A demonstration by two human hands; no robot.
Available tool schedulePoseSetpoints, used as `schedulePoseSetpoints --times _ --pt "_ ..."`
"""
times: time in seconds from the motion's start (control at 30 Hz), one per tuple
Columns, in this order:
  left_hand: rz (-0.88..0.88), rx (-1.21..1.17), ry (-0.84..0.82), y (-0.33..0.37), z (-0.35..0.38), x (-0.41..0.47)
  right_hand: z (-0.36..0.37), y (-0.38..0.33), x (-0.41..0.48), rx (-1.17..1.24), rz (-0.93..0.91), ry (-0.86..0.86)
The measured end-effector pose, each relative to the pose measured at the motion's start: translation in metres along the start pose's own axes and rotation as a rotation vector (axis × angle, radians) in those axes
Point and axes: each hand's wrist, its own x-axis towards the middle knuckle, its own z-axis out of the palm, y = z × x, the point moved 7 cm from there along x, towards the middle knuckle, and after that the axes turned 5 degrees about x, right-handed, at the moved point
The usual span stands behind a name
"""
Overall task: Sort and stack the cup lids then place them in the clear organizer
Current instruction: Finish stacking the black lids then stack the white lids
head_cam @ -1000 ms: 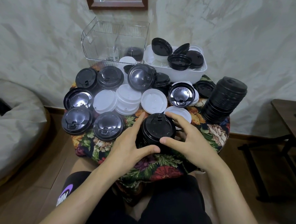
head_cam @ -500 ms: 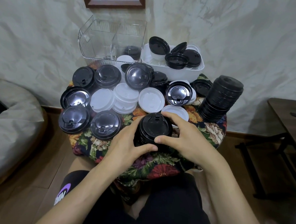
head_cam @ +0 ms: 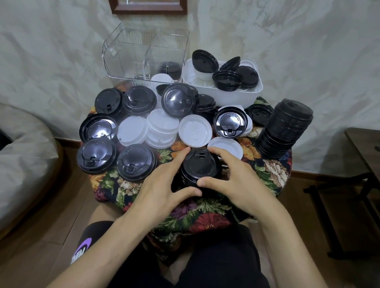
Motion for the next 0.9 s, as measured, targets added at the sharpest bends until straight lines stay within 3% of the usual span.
schedulePoseSetpoints --times 0.17,0.3,0.4,0.5,0.67,0.9 --pt "0.021 -0.079 0.025 0.002 -0.002 0.003 0.001 0.007 0.002 0.063 0.006 -0.004" --pt "-0.005 -0.098 0.037 0.003 -0.003 0.003 -0.005 0.008 0.005 0.198 -0.008 -0.103" --pt "-0.001 -0.113 0.048 0.006 -0.005 0.002 -0.021 0.006 0.018 0.222 -0.038 0.012" --pt "-0.011 -0.136 0.042 0.006 -0.004 0.002 -0.042 0.005 0.038 0.01 -0.023 0.239" --pt "-0.031 -0.145 0.037 0.004 -0.004 0.002 -0.045 0.006 0.072 -0.473 0.065 0.256" --pt "-0.034 -0.143 0.033 0.004 -0.005 0.002 -0.044 0.015 0.083 -0.55 0.061 0.323"
